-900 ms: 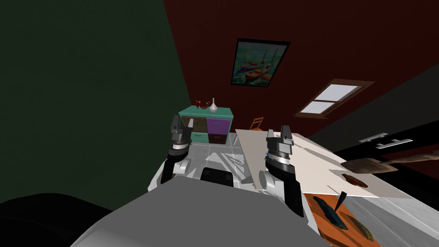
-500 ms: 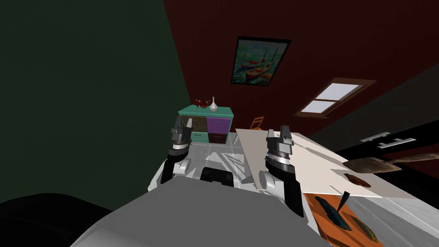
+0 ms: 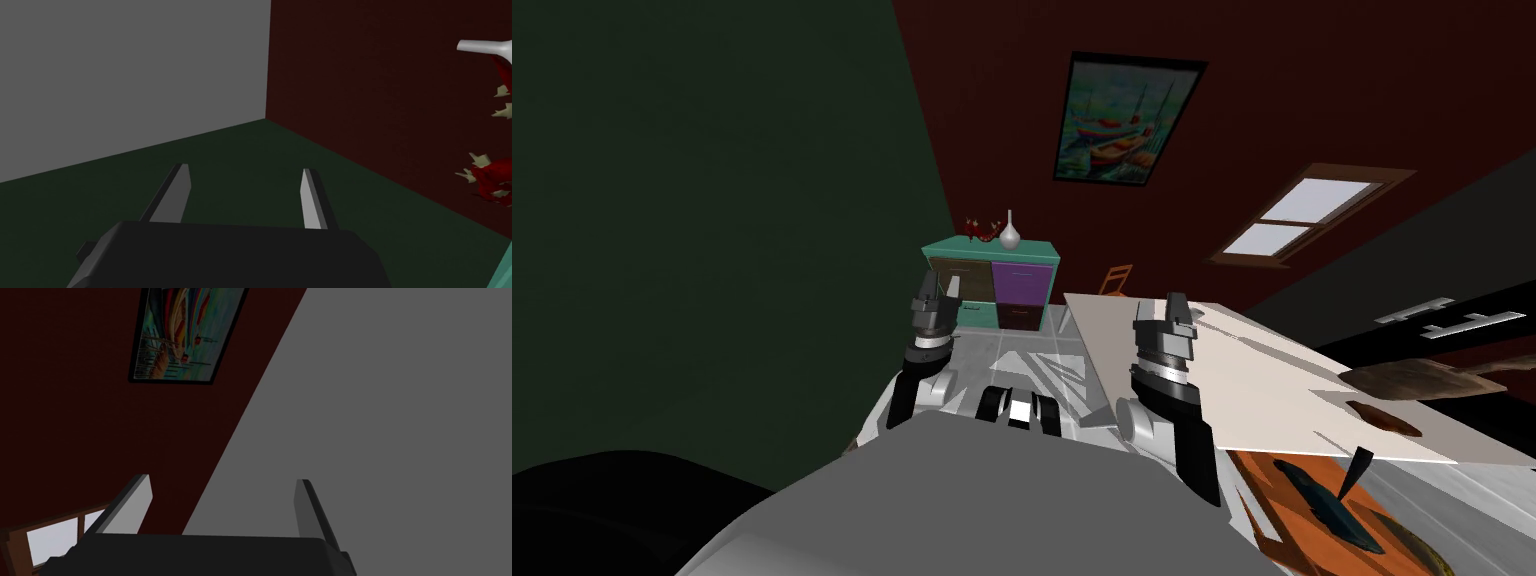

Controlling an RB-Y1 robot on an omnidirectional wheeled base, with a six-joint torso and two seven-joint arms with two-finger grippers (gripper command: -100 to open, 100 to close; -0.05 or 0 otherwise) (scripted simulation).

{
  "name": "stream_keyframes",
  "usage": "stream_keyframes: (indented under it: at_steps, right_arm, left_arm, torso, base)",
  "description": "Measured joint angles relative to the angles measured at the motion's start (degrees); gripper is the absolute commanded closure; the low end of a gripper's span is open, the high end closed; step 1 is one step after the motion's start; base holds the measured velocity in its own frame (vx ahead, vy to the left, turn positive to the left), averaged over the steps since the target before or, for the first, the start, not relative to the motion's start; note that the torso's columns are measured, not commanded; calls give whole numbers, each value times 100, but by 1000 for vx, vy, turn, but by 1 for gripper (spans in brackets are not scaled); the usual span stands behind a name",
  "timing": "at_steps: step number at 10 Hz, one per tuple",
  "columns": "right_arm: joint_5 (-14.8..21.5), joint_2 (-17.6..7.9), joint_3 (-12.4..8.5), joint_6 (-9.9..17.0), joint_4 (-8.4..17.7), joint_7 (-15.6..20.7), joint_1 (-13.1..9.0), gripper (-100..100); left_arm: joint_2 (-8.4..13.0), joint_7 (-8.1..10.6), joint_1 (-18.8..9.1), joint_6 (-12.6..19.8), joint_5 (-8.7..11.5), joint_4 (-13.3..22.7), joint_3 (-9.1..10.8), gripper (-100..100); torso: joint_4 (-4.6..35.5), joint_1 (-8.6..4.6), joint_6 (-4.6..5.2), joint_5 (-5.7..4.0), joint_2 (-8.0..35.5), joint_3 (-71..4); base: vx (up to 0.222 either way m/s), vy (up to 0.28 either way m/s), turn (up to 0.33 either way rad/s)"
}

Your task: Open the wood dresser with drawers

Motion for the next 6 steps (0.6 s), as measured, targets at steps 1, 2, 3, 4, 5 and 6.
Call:
stream_keyframes:
  at_steps: [1, 2, 3, 4, 5, 6]
  right_arm:
    - [0, 0, 0, 0, 0, 0, 0, 0]
    - [0, 0, 0, 0, 2, 0, 1, 0]
    - [0, 0, 0, 0, 2, 0, 2, 0]
    - [0, 1, 0, 0, 2, 0, 3, 0]
    - [0, 0, 0, 0, 2, 0, 3, 0]
    - [0, 0, 0, 0, 2, 0, 3, 0]
  left_arm:
    - [0, 0, 0, 0, 0, 0, 0, -100]
    - [111, -3, -46, 30, 13, 63, 19, -100]
    - [244, -31, -56, 35, 15, 188, -4, -100]
    - [357, -78, -21, 53, 14, 287, -51, -100]
    - [401, -107, -120, 106, 15, 397, -48, -100]
    - [465, -127, -220, 220, 30, 503, -31, -100]
  torso:
    - [423, 0, 0, 0, 423, -846]
    - [609, 0, 0, 0, 605, -1247]
    - [661, -5, 0, -1, 645, -1368]
    - [674, -11, -1, -3, 646, -1401]
    - [684, 3, 1, 0, 675, -1394]
    - [692, 2, 0, 1, 693, -1381]
  base:
    - [43, -8, 17]
    - [98, -25, 28]
    - [171, -50, 46]
    - [132, -21, 21]
    - [120, -28, 21]
    - [129, -35, 34]
